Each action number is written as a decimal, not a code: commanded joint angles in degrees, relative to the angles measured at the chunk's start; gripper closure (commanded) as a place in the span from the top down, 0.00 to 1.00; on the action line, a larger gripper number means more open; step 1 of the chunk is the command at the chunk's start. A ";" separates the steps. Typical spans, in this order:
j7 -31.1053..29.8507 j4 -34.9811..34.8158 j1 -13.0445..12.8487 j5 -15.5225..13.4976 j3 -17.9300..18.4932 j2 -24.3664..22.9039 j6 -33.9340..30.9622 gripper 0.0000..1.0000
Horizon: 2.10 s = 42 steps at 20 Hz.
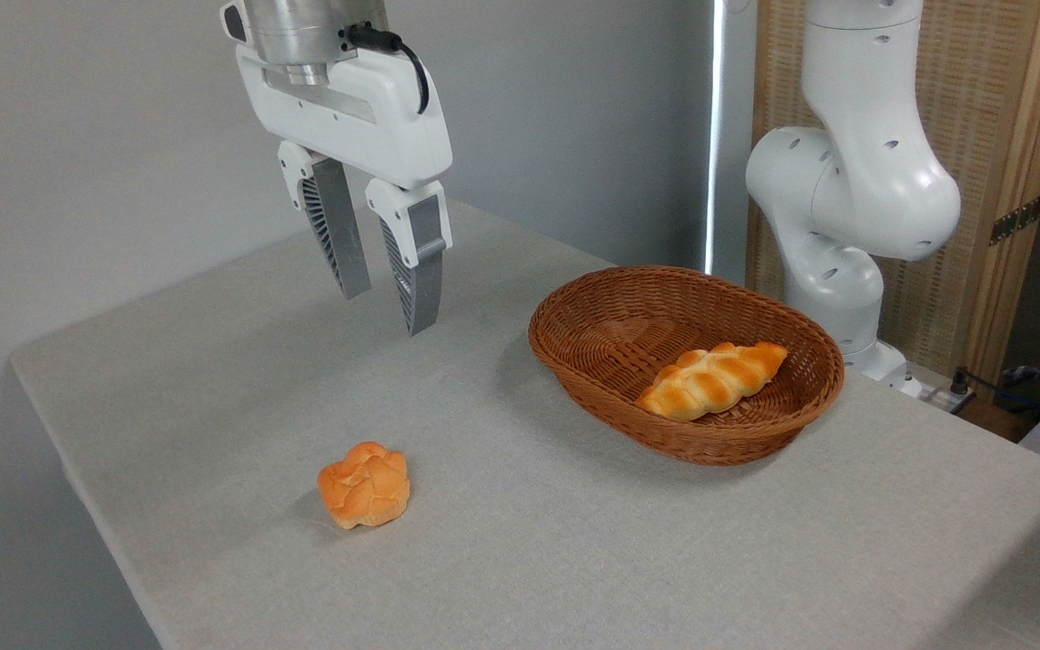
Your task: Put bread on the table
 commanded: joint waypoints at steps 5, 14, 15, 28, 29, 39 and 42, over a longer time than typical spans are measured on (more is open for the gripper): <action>0.88 1.09 0.44 0.68 -0.05 0.18 -1.86 1.00; 1.76 1.09 0.45 0.68 0.03 0.17 -2.21 1.00; 1.76 1.09 0.45 0.59 0.04 0.17 -2.21 1.00; 1.76 -0.66 0.36 0.68 -0.05 -0.70 -2.12 1.00; 1.76 -1.62 0.36 0.68 0.03 -1.57 -1.86 1.00; 5.79 -22.53 0.18 0.68 0.83 -17.91 2.36 1.00; 9.13 -28.51 -0.08 0.68 0.83 -22.40 2.45 1.00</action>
